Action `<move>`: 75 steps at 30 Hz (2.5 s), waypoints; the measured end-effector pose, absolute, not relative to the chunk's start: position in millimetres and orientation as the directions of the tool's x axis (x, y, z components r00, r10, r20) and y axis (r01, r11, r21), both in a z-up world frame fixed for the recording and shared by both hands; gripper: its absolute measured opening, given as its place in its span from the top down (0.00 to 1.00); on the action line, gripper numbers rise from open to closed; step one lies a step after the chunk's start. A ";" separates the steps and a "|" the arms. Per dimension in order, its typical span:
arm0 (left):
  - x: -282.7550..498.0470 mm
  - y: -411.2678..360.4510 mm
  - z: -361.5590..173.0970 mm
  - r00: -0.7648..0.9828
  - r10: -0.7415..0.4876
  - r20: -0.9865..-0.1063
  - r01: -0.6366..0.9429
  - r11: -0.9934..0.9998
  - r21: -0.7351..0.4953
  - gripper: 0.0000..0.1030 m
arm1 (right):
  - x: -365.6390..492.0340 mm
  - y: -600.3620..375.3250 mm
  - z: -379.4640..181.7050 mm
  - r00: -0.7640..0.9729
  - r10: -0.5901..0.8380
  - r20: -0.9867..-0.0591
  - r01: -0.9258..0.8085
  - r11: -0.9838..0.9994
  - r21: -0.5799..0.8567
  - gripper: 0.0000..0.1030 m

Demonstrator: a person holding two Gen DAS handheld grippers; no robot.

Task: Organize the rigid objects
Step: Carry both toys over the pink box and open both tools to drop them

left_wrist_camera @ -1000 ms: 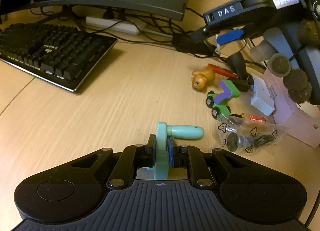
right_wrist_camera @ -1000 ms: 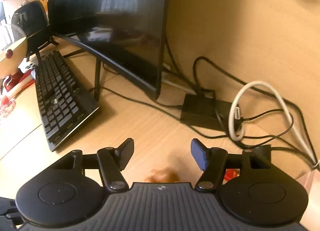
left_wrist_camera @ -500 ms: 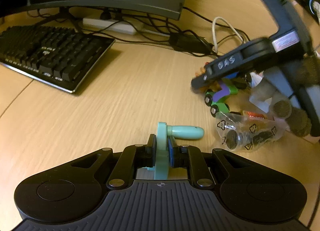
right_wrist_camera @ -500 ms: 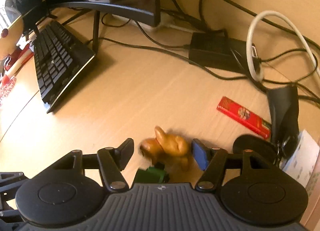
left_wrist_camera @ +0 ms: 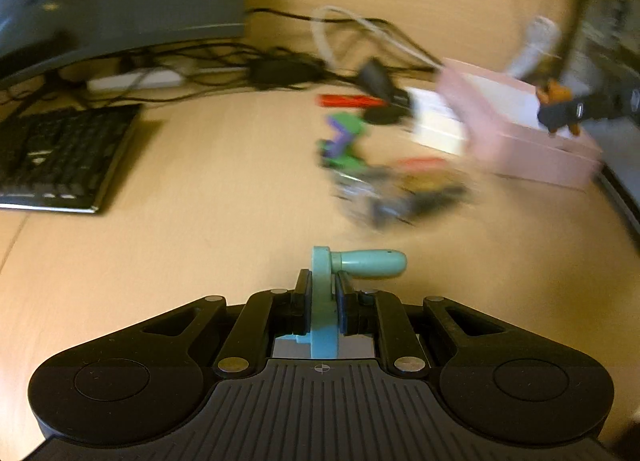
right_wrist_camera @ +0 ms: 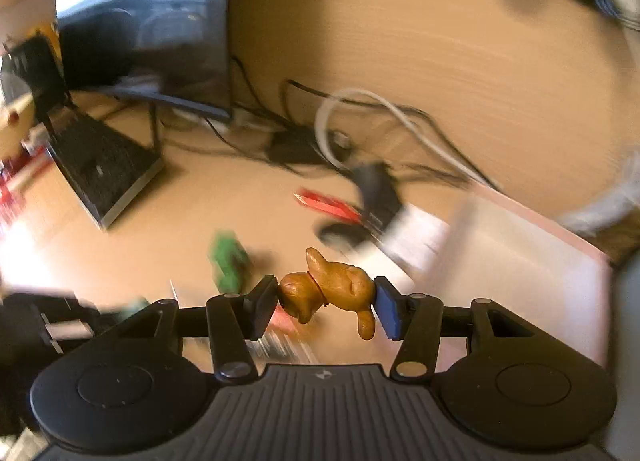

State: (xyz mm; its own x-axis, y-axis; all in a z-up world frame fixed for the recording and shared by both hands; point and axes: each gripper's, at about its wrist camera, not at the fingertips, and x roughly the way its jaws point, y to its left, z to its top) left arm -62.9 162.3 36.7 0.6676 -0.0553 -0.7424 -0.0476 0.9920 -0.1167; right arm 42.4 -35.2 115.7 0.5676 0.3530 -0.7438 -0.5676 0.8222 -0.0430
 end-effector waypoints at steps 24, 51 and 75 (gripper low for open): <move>139.5 0.3 184.0 0.780 -0.391 -0.488 0.298 0.919 -0.260 0.83 | -73.5 -193.4 99.1 0.719 0.132 -0.682 -0.160 0.987 0.021 0.49; -26.9 87.6 74.1 0.613 -0.072 -0.787 0.051 0.997 -0.051 0.83 | 47.5 -148.9 131.1 0.891 0.180 -0.417 -0.216 0.975 -0.041 0.19; 18.1 83.7 49.0 0.548 -0.170 -0.819 0.317 0.948 0.016 0.72 | -25.3 -194.5 47.4 0.634 0.179 -0.752 -0.167 0.982 0.093 0.19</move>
